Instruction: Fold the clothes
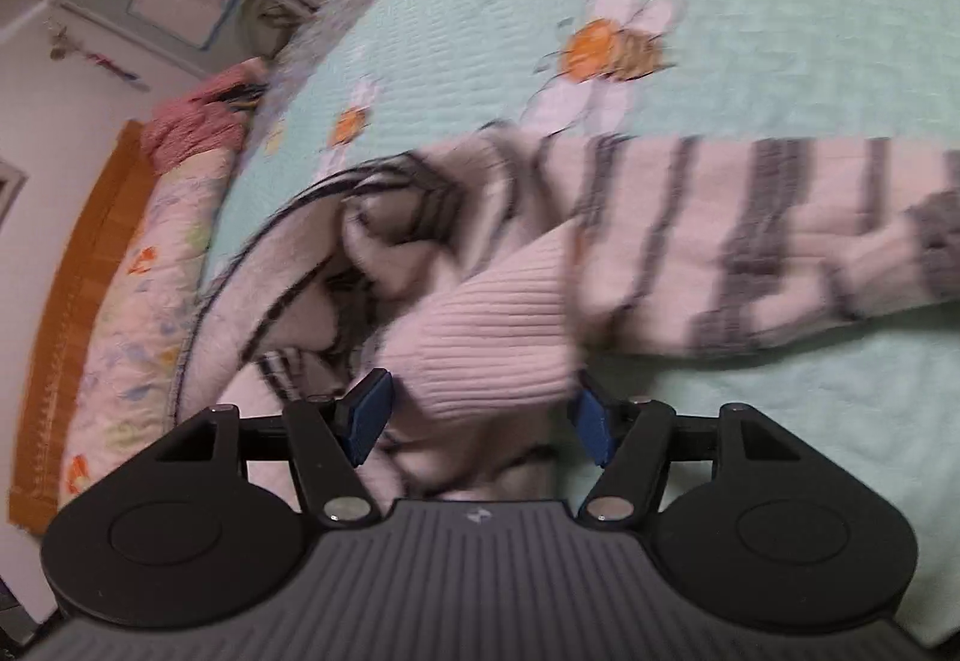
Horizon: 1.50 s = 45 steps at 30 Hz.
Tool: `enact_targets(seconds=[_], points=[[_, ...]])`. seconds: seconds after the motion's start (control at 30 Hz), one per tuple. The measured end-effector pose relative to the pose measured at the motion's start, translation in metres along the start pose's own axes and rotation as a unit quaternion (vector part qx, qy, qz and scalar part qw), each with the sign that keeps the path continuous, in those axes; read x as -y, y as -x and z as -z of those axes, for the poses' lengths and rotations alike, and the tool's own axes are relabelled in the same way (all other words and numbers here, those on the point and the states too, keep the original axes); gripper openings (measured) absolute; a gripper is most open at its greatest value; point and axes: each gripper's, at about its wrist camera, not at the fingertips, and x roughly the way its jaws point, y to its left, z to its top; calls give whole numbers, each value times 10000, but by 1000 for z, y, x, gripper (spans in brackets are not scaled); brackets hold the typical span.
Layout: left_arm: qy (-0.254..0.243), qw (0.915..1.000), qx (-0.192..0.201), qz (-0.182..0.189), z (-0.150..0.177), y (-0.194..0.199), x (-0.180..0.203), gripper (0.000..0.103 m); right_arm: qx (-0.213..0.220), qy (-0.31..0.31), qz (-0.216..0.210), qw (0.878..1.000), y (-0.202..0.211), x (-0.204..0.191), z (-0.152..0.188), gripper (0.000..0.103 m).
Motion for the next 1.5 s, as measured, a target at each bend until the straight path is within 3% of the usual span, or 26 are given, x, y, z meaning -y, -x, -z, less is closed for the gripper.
enact_targets(seconds=[0.03,0.23,0.3,0.37,0.4,0.47,0.53,0.6,0.77,0.83,1.03,1.5], points=[[13,10000,-13,1,0,0,-2,7,57,183,-50,9998,-1,-6,2,21],[-170,9998,-87,50,0,0,4,7,502,973,105,9939,20,-29,6,14],[-381,9992,-97,81,-3,0,14,11,665,1317,396,9883,30,-37,1,8],[-557,9983,-176,-46,-6,-2,24,14,357,1739,641,9820,27,-42,-5,9],[-613,9978,-245,-114,-7,-4,28,20,127,1869,752,9794,24,-44,-9,12],[-569,9977,-318,-181,-8,-3,29,29,61,1817,981,9784,31,-44,-8,23],[-525,9976,-394,-217,-7,-1,28,38,52,1777,1227,9764,40,-48,-4,49],[-452,9960,-641,-419,-7,0,24,53,9,1865,1485,9712,49,-56,3,62],[-379,9930,-934,-612,-8,17,15,65,-55,2485,1924,9493,65,-89,23,65],[-507,9926,-892,-654,-7,24,15,68,-133,2750,1961,9412,65,-103,28,75],[-678,9901,-982,-740,-2,21,19,69,-231,3224,2013,9247,60,-126,43,76],[-842,9861,-1232,-735,7,11,24,69,-412,3217,2168,9208,48,-127,50,76]])
